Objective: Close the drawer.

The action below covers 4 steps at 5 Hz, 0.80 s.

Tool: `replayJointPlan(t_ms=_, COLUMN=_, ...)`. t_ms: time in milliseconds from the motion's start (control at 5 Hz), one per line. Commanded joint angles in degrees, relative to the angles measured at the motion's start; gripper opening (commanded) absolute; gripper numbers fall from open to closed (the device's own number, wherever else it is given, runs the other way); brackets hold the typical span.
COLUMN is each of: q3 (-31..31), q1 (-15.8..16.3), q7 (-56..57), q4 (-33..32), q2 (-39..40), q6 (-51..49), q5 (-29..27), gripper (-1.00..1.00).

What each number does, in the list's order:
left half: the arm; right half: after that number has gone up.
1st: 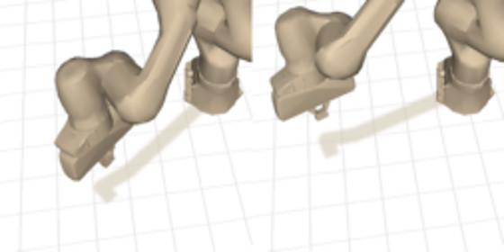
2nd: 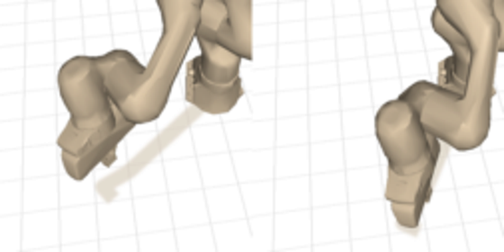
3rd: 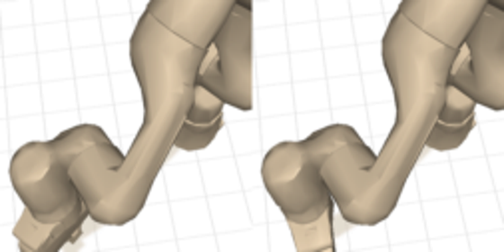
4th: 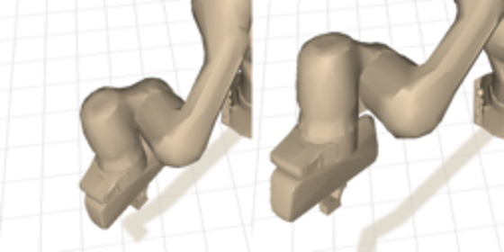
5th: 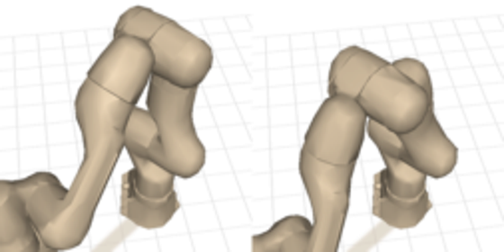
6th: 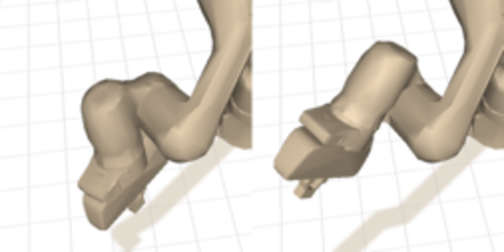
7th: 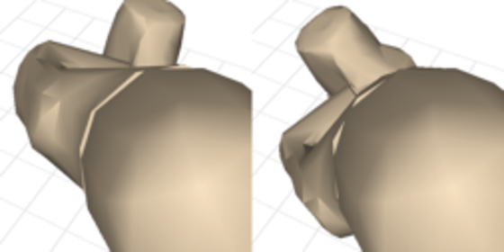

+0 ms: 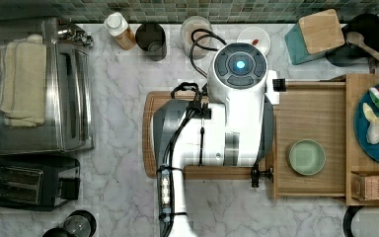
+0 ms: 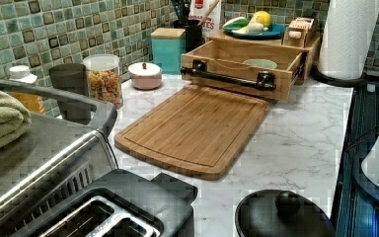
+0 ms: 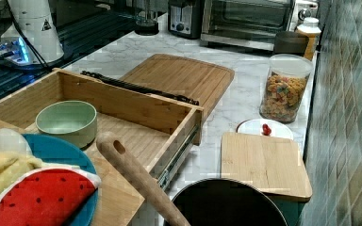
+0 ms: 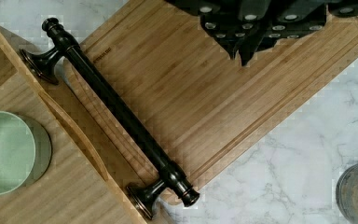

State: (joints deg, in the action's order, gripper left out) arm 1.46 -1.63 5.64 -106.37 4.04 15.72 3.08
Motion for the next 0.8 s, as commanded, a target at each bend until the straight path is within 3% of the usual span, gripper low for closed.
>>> replayJointPlan(t_ms=200, q3=-0.1, q1=-0.1, q7=0.0, q4=0.0, q2=0.0, q6=0.0, q5=0.2, gripper=-1.00)
replayJointPlan(t_ms=400, q3=-1.2, q1=0.5, q7=15.8, q4=-6.4, q2=-2.2, q6=6.1, q5=1.5, gripper=-1.00)
replayJointPlan(t_ms=600, q3=-1.8, q1=0.5, q7=28.0, q4=-12.0, q2=-4.2, q6=12.4, q5=-0.6, gripper=-1.00)
replayJointPlan(t_ms=800, q3=-2.3, q1=2.4, q7=29.9, q4=-12.3, q2=-2.5, q6=11.6, q5=3.9, gripper=-1.00)
